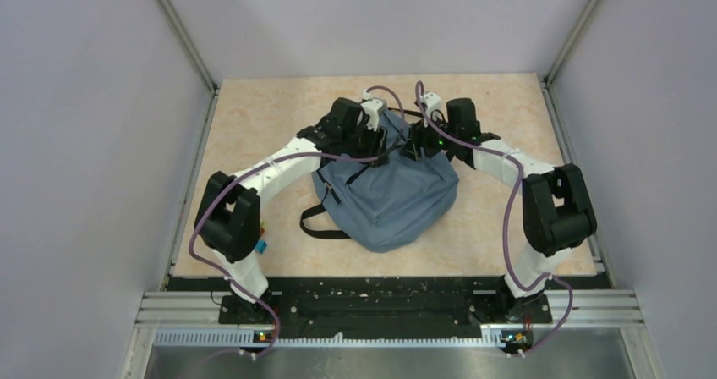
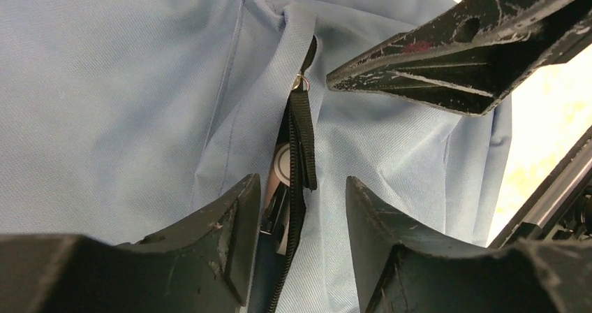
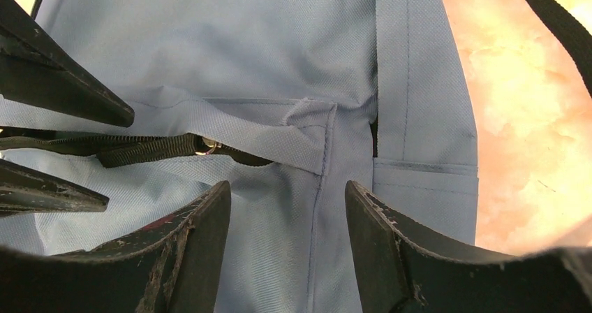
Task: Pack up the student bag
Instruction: Zip the student bag at the center of the board.
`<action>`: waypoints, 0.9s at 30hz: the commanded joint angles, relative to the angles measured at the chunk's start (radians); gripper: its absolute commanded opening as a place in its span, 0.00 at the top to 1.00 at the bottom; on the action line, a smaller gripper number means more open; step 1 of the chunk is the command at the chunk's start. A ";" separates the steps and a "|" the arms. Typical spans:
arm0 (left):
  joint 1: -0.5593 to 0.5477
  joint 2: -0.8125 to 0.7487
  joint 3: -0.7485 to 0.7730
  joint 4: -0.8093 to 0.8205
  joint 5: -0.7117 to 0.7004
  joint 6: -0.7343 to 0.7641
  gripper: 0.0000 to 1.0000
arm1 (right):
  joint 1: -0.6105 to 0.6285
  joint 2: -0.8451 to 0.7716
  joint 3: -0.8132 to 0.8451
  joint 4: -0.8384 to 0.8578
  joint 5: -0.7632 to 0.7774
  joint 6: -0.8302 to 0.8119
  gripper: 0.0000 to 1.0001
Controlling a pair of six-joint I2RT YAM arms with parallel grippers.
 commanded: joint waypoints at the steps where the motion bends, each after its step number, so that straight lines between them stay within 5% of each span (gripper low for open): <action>1: 0.005 -0.002 0.062 0.031 -0.025 0.048 0.45 | 0.012 0.007 0.047 0.020 -0.011 -0.024 0.40; 10: -0.021 0.009 0.073 0.048 -0.077 0.274 0.36 | 0.017 0.010 0.045 0.021 -0.007 -0.022 0.40; 27: -0.035 0.042 0.045 0.085 -0.045 0.367 0.37 | 0.016 0.011 0.042 0.025 -0.007 -0.016 0.40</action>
